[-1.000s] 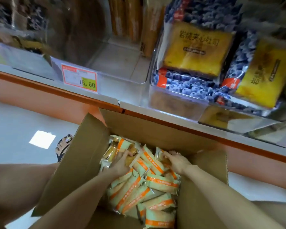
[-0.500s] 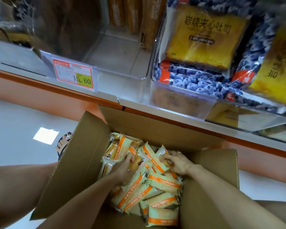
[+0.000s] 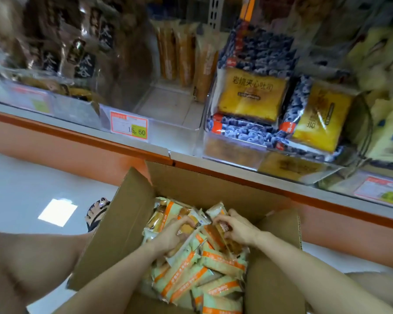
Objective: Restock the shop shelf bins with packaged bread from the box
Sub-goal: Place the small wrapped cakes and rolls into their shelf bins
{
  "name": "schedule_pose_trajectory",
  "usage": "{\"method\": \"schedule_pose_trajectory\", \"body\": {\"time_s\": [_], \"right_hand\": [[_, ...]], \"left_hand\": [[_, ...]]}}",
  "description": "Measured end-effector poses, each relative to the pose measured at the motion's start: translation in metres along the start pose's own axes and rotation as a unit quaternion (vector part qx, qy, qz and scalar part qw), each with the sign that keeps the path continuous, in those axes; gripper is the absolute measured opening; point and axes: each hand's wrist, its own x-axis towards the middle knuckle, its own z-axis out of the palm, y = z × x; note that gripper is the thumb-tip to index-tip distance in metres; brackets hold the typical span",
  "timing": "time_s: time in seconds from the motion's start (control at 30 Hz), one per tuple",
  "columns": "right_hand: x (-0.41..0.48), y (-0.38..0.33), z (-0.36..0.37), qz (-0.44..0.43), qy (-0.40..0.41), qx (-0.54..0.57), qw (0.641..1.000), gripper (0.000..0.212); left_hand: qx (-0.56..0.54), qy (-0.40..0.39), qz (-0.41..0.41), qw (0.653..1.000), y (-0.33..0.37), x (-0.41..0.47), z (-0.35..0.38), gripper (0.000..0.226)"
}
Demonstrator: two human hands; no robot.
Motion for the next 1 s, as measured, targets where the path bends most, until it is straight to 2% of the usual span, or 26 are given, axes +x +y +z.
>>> {"method": "schedule_pose_trajectory", "body": {"time_s": [0.33, 0.5, 0.63, 0.87, 1.0], "right_hand": [[-0.078, -0.078, -0.076, -0.07, 0.088, -0.008, 0.994, 0.04], [-0.124, -0.116, -0.124, -0.136, 0.141, 0.018, 0.98, 0.042], [-0.15, -0.147, -0.167, -0.169, 0.197, 0.039, 0.965, 0.04], [-0.125, -0.204, -0.237, -0.195, 0.325, 0.029, 0.925, 0.039], [-0.087, -0.227, -0.27, -0.179, 0.374, 0.003, 0.91, 0.042]], "left_hand": [[-0.008, 0.052, 0.09, 0.995, 0.081, -0.079, -0.08, 0.026], [0.028, 0.065, 0.154, 0.986, 0.132, -0.126, -0.125, 0.037], [-0.023, 0.097, 0.194, 0.976, 0.163, -0.148, -0.164, 0.04], [-0.04, 0.233, 0.275, 0.932, 0.213, -0.139, -0.224, 0.038], [-0.016, 0.285, 0.275, 0.918, 0.229, -0.109, -0.253, 0.039]]}}
